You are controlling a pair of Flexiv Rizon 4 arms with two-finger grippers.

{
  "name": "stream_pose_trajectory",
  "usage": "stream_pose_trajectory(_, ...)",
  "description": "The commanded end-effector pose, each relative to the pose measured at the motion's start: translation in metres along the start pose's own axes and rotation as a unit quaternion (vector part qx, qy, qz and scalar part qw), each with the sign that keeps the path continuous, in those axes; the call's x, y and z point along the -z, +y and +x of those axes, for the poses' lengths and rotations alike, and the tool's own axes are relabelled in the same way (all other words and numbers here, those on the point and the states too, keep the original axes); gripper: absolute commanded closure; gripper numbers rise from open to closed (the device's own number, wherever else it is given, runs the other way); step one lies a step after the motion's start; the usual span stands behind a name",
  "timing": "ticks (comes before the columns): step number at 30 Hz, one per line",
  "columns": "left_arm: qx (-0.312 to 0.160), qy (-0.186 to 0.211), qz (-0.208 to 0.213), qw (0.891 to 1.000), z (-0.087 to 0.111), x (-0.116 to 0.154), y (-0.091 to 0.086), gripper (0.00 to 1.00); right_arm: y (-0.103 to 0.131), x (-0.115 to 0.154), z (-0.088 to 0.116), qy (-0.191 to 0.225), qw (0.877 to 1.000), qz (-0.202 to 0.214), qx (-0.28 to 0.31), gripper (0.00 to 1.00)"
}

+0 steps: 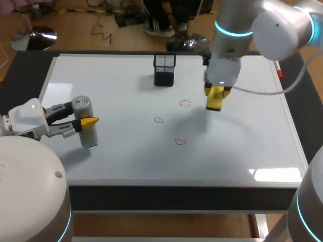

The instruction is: Pick up the inspection probe, press it on each red-marked spot on the whiteboard one by one, put down the probe, pick up the eraser, and wipe off all the red marks.

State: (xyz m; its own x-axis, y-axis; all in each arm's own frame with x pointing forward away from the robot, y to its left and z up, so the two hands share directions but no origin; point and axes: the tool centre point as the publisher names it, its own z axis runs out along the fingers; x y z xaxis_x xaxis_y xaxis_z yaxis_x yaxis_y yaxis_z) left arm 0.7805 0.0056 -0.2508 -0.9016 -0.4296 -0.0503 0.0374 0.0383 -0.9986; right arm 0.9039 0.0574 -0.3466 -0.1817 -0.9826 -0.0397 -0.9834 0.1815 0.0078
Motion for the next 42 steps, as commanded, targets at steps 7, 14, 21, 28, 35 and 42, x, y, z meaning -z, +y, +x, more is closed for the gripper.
stream_pose_trajectory(7, -0.001, 0.0, 0.001, 1.0, 0.0, 0.0, 0.0, 1.0, 0.043, -0.012, -0.066, 0.013, 0.998, 0.02, 0.057, 1.0)
stream_pose_trajectory(14, -0.001, 0.0, 0.001, 1.0, 0.0, 0.0, 0.0, 1.0, 0.062, -0.021, -0.112, 0.007, 0.995, 0.019, 0.098, 1.0)
stream_pose_trajectory(21, -0.001, 0.0, 0.001, 1.0, 0.0, 0.0, 0.0, 1.0, 0.071, -0.035, -0.151, 0.004, 0.991, 0.011, 0.136, 1.0)
stream_pose_trajectory(28, -0.001, 0.0, 0.001, 1.0, 0.0, 0.0, 0.0, 1.0, 0.074, -0.046, -0.175, 0.013, 0.987, 0.012, 0.159, 1.0)
stream_pose_trajectory(35, -0.001, 0.0, 0.001, 1.0, 0.0, 0.0, 0.0, 1.0, 0.079, -0.059, -0.187, 0.011, 0.983, 0.011, 0.183, 1.0)
stream_pose_trajectory(42, -0.001, 0.0, 0.001, 1.0, 0.0, 0.0, 0.0, 1.0, 0.074, -0.064, -0.188, 0.0, 0.98, 0.004, 0.197, 1.0)
